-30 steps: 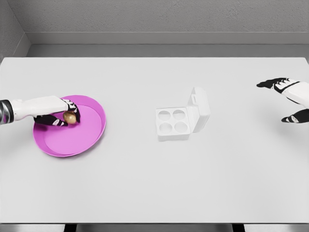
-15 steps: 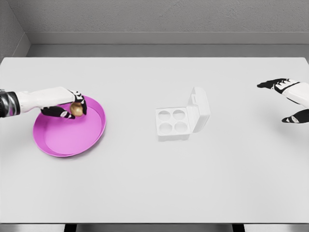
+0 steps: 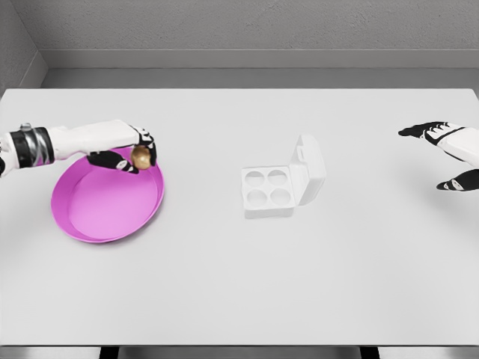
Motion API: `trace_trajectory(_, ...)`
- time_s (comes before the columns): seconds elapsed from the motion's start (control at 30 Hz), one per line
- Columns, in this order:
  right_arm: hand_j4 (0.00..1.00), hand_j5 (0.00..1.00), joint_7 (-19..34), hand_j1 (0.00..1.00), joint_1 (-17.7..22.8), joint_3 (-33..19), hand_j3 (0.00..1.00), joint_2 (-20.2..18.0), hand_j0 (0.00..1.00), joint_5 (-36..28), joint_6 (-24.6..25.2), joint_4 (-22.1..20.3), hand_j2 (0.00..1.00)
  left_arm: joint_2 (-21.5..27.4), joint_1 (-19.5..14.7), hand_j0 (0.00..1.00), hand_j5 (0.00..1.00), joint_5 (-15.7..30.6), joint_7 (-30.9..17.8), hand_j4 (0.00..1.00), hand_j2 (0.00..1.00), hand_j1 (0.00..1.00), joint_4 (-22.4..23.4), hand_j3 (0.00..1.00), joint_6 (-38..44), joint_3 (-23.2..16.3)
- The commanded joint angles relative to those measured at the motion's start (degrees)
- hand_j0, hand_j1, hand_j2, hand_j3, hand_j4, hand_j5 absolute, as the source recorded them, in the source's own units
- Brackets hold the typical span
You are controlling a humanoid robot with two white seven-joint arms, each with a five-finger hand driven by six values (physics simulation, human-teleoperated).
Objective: Pack egg into the box and close the box lid
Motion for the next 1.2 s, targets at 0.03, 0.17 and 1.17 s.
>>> trace_trajectory(0.03, 1.0, 1.0, -0.03, 1.0, 0.0, 0.0, 1.0, -0.07, 1.0, -0.39, 0.17, 0.07, 1.0, -1.32, -0.44, 0.4, 0.4, 0.77, 0.03, 0.4, 0.4, 0.4, -0.01, 0.4, 0.06, 0.63)
trace_trajectory(0.17, 1.0, 1.0, -0.03, 1.0, 0.0, 0.0, 1.0, -0.07, 1.0, -0.48, 0.17, 0.07, 1.0, -2.28, -1.23, 0.4, 0.4, 1.12, 0.03, 0.4, 0.4, 0.4, -0.01, 0.4, 0.06, 0.55)
trace_trajectory(1.17, 1.0, 1.0, -0.03, 1.0, -4.83, 9.49, 1.0, 0.54, 1.0, -0.3, 0.17, -0.46, 1.0, -15.82, -3.34, 0.39, 0.39, 3.67, -0.06, 0.39, 0.39, 0.39, 0.07, 0.39, 0.06, -0.33)
